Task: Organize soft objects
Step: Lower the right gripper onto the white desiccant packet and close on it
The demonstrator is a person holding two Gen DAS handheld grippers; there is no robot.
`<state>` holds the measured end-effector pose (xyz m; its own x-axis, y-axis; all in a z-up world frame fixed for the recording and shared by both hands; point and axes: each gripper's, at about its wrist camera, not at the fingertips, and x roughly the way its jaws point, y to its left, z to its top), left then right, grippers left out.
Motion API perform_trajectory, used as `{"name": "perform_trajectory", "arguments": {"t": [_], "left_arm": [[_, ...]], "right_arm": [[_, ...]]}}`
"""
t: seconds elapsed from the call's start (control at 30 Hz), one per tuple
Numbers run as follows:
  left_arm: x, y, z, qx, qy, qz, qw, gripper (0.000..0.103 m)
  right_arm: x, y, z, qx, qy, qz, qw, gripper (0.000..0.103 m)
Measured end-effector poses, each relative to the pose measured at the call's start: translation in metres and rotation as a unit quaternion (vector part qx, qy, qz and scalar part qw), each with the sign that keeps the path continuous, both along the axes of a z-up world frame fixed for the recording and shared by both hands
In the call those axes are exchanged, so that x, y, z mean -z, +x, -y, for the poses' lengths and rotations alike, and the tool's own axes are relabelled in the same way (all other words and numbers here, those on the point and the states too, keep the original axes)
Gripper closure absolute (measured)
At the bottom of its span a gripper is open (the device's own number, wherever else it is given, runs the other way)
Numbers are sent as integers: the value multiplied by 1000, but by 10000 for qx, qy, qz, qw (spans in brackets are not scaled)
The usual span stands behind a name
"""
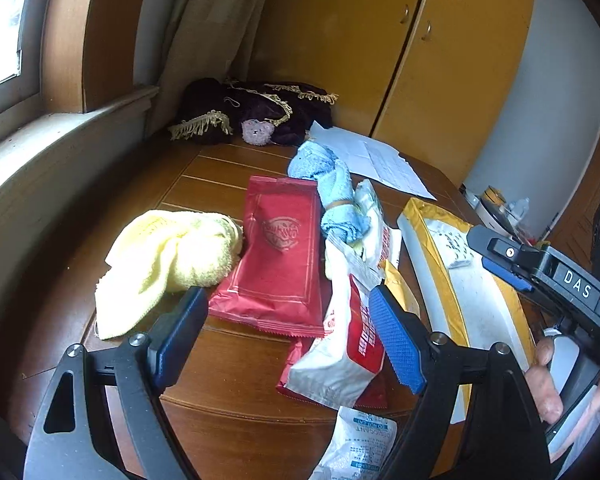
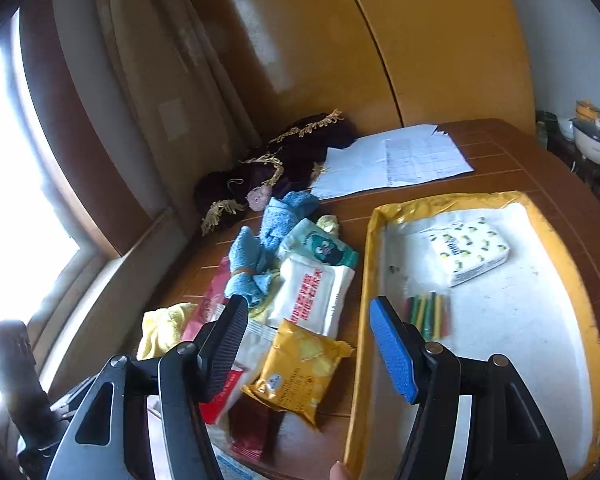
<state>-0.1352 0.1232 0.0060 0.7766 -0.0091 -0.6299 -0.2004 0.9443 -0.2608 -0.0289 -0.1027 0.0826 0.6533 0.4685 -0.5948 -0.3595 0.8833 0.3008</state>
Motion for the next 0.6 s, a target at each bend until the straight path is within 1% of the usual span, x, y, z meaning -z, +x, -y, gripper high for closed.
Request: {"name": "perform_trajectory", "arguments": {"t": [0.07, 0.17, 0.27, 0.33, 0.4, 0.5, 0.6], "left_arm": [[-3, -4, 3, -20, 123, 59, 9999, 20], [-9, -12, 7, -22, 261, 131, 9996, 20], [-10, -17, 16, 59, 415, 53, 9991, 20], [-8, -19, 18, 85, 363, -53, 9993, 20], [-6, -21, 15, 109, 213, -163, 9996, 20], [-3, -24, 13, 141, 59, -291, 9995, 20], [-1, -24, 12, 176, -31, -375, 9991, 20]], "right_arm": [[-1, -12, 10, -249, 44, -23, 9997, 37], [4, -34, 16, -694, 206, -260, 9970, 37], [12, -58, 13, -1043, 440, -497, 9923, 37], [18, -69, 5, -1269, 337, -563, 9897, 37], [25, -78, 0, -1442, 231, -634, 9872, 37], [35, -84, -7, -1766, 261, -870, 9801, 37], [49, -88, -25, -2011, 103, -1134, 9729, 37]]}}
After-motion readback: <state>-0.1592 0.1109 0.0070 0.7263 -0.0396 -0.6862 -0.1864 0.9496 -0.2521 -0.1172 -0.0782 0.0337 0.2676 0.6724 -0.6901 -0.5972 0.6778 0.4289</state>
